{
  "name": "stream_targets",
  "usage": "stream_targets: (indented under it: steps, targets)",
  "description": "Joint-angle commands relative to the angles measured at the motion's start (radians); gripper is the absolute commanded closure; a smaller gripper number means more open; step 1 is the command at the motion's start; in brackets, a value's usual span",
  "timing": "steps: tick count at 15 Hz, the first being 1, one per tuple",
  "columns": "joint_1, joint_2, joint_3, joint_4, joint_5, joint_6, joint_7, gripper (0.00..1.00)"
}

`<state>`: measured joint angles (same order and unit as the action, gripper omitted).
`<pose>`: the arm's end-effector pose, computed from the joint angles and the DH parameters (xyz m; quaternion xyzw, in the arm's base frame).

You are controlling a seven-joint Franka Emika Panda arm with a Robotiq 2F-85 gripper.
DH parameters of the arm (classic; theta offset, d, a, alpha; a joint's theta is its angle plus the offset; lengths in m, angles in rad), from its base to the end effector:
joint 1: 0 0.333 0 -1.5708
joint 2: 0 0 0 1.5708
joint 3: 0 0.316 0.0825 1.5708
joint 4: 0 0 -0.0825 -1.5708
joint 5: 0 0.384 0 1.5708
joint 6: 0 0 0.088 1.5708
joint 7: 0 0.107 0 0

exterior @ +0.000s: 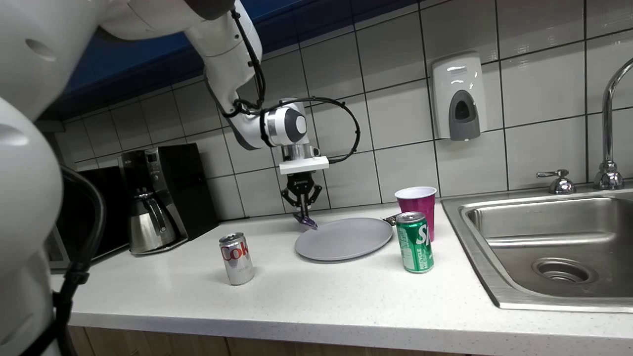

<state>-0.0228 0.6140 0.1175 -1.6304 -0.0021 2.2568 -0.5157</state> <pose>0.6884 0.0552 0.2652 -0.9563 -0.2905 -0.0149 0.0305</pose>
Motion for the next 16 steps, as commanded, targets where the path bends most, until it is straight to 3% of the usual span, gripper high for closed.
stream_targets:
  steps: [1, 9, 10, 11, 16]
  targets:
    - [0.004, 0.053, 0.015, 0.104, -0.028, -0.066, -0.025, 0.98]
    - [0.02, 0.113, 0.017, 0.189, -0.032, -0.11, -0.031, 0.98]
    - [0.02, 0.117, 0.015, 0.195, -0.033, -0.114, -0.03, 0.65]
    - [0.019, 0.121, 0.015, 0.201, -0.034, -0.116, -0.032, 0.64]
    - [0.012, 0.112, 0.02, 0.205, -0.026, -0.108, -0.037, 0.28]
